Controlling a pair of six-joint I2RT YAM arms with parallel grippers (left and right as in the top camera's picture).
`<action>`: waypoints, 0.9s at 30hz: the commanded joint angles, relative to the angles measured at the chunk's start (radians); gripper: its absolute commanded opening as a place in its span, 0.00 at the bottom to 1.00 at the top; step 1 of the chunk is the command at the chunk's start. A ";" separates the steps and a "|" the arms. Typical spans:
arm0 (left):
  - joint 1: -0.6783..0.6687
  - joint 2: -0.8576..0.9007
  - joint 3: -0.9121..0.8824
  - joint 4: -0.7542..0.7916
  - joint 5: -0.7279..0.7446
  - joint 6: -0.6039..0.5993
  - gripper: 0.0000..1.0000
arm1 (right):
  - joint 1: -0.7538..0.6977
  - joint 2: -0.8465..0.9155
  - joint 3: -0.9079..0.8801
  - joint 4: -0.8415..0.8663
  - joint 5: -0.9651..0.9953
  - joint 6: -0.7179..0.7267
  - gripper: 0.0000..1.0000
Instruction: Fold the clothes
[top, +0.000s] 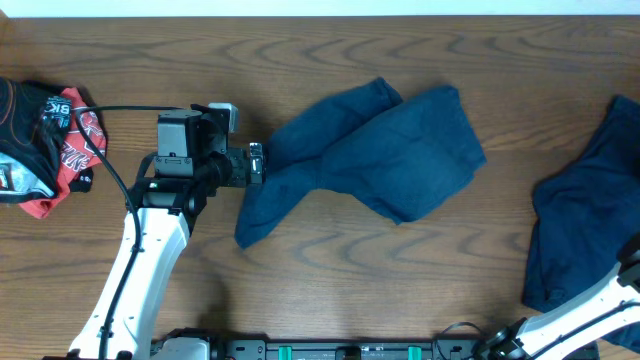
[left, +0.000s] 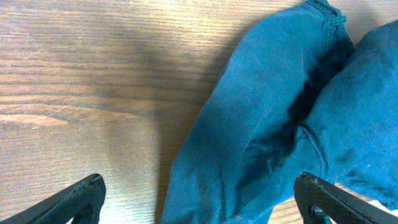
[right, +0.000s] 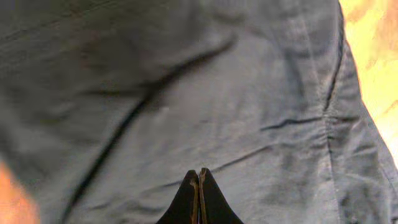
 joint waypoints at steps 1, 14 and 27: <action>0.003 0.006 0.009 0.006 -0.010 -0.001 0.98 | 0.059 0.000 0.035 -0.075 -0.009 0.016 0.01; 0.003 0.006 0.009 0.011 -0.009 -0.001 0.98 | 0.326 0.000 -0.019 -0.309 -0.264 -0.043 0.01; 0.004 0.006 0.009 0.009 -0.010 -0.001 0.98 | 0.458 0.000 -0.299 -0.145 -0.282 0.146 0.01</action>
